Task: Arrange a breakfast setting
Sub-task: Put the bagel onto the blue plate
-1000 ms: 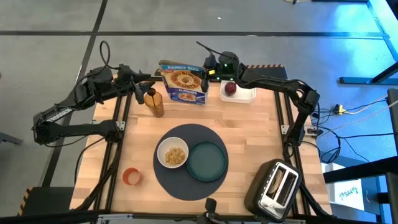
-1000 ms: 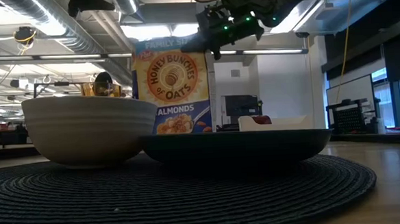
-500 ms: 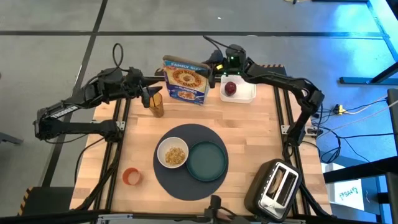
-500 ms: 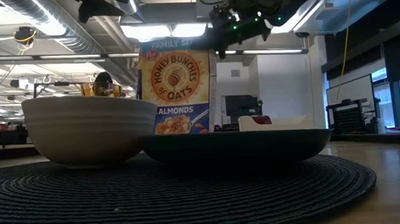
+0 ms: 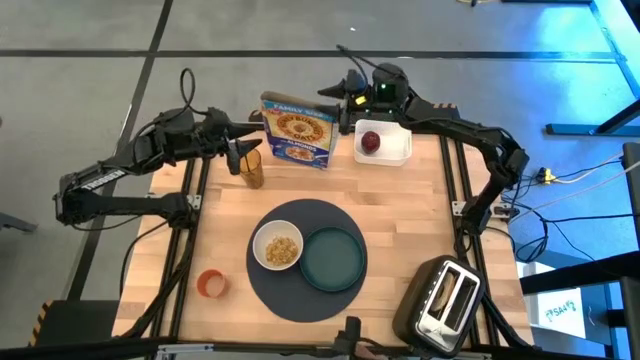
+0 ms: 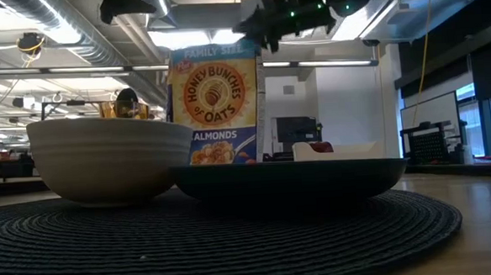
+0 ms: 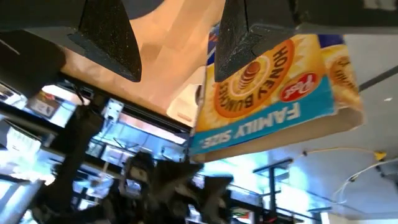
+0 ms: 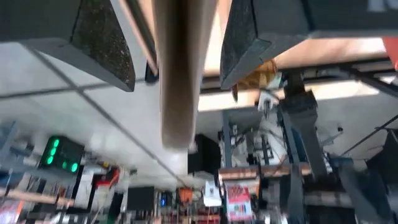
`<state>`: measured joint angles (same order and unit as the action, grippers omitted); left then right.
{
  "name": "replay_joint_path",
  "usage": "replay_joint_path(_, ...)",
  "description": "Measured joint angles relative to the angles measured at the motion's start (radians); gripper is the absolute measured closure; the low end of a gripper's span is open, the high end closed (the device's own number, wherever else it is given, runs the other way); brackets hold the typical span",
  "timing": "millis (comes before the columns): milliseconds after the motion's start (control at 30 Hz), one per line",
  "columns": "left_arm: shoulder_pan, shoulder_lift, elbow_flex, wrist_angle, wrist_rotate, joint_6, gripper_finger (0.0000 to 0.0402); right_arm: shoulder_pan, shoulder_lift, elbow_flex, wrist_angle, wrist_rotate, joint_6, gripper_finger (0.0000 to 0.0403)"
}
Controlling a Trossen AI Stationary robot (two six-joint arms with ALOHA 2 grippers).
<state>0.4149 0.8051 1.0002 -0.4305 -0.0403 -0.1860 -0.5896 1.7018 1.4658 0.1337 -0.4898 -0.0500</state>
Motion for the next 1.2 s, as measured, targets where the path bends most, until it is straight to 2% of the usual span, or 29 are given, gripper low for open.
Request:
replay_joint_path(167,-0.031,0.0,0.0,-0.002,0.013,0.005,0.0205,0.0,-0.011,0.105,-0.049,-0.004,0.002,0.0177)
replay_joint_path(267,-0.064,0.0,0.0,-0.024,0.072,0.006,0.0205,0.002,-0.028,0.2,-0.163,0.011,0.034,0.0177)
replay_joint_path(467,-0.173,0.015,0.0,-0.153,0.104,0.012,0.0205,0.023,-0.034,0.458,-0.632,0.031,0.105,0.0178)
replay_joint_path(567,-0.24,0.042,-0.001,-0.161,0.099,0.004,0.0205,0.07,-0.035,0.57,-0.86,0.111,0.097,0.0178)
replay_joint_path(667,-0.306,0.083,-0.001,-0.161,0.066,-0.013,0.0205,0.139,-0.036,0.645,-1.044,0.247,0.091,0.0178)
replay_joint_path(767,-0.364,0.132,-0.001,-0.162,0.028,-0.044,0.0205,0.212,-0.064,0.651,-1.174,0.377,0.12,0.0178)
replay_joint_path(967,-0.429,0.211,-0.001,-0.16,0.008,-0.176,0.0205,0.358,-0.127,0.55,-1.362,0.529,0.323,0.0178)
replay_joint_path(1200,-0.461,0.285,-0.001,-0.134,0.008,-0.172,0.0205,0.558,-0.21,0.422,-1.517,0.575,0.72,0.0178)
